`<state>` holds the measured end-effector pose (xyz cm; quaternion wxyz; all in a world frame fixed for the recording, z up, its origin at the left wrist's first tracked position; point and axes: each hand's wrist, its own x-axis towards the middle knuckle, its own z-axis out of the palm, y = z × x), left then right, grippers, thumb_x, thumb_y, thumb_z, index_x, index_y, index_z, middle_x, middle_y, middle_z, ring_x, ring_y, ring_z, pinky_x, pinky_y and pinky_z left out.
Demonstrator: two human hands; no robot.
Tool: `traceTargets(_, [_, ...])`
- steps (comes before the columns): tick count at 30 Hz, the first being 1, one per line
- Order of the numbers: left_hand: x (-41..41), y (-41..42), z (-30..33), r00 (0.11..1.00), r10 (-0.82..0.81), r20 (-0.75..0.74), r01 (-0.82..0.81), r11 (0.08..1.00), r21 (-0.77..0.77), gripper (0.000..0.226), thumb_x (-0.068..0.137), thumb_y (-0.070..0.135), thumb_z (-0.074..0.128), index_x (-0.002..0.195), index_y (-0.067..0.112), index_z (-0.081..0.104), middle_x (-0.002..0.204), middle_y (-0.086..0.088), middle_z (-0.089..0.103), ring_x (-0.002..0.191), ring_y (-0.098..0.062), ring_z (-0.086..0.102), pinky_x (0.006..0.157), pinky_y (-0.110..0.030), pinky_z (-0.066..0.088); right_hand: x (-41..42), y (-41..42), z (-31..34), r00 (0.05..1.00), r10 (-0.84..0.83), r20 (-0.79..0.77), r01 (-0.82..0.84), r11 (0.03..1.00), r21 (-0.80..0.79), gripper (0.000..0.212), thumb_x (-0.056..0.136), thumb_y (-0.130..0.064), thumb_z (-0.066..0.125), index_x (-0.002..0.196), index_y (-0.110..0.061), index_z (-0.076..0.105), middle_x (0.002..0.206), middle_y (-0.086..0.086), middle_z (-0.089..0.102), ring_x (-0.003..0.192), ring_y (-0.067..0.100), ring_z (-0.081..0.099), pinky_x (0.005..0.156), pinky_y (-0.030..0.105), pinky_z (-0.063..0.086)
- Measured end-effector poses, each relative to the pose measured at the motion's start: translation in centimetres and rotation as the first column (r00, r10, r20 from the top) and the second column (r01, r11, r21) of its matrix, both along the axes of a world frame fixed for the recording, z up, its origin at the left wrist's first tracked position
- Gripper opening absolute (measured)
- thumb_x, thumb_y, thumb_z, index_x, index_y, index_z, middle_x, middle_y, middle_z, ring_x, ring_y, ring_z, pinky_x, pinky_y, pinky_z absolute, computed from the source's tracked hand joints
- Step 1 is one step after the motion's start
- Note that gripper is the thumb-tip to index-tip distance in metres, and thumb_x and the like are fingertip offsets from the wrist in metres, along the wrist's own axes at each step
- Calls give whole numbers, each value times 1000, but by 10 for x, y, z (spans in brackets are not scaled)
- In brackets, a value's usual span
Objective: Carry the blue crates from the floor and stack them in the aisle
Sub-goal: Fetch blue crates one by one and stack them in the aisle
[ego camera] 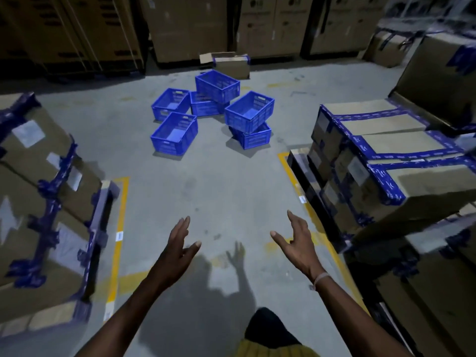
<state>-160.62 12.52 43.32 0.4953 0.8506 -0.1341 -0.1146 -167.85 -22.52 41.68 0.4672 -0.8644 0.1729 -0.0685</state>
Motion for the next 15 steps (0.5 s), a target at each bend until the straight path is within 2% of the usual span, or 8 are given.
traceTargets(4, [100, -29, -14, 999, -16, -27, 16, 1000, -3, 72, 99, 37, 59, 158, 42, 19, 165, 22, 11, 144, 0, 35, 107, -30, 44, 99, -29, -16, 1000, -4, -7, 4, 1000, -1, 88, 81, -75, 59, 154, -43, 22, 153, -18, 25, 145, 16, 27, 106, 49, 44])
traceTargets(9, [234, -80, -31, 999, 9, -50, -10, 1000, -19, 72, 98, 40, 59, 157, 45, 18, 164, 23, 11, 143, -1, 35, 109, -32, 44, 241, -81, -27, 1000, -8, -7, 8, 1000, -3, 88, 83, -71, 61, 155, -38, 25, 155, -12, 26, 146, 18, 26, 111, 48, 40])
traceTargets(15, [392, -153, -16, 1000, 8, -6, -8, 999, -44, 70, 98, 29, 62, 152, 45, 21, 165, 17, 15, 142, -5, 39, 105, -28, 46, 405, -147, -1, 1000, 0, -4, 0, 999, -50, 84, 86, -56, 68, 156, -26, 30, 154, -3, 32, 145, 19, 31, 116, 36, 31])
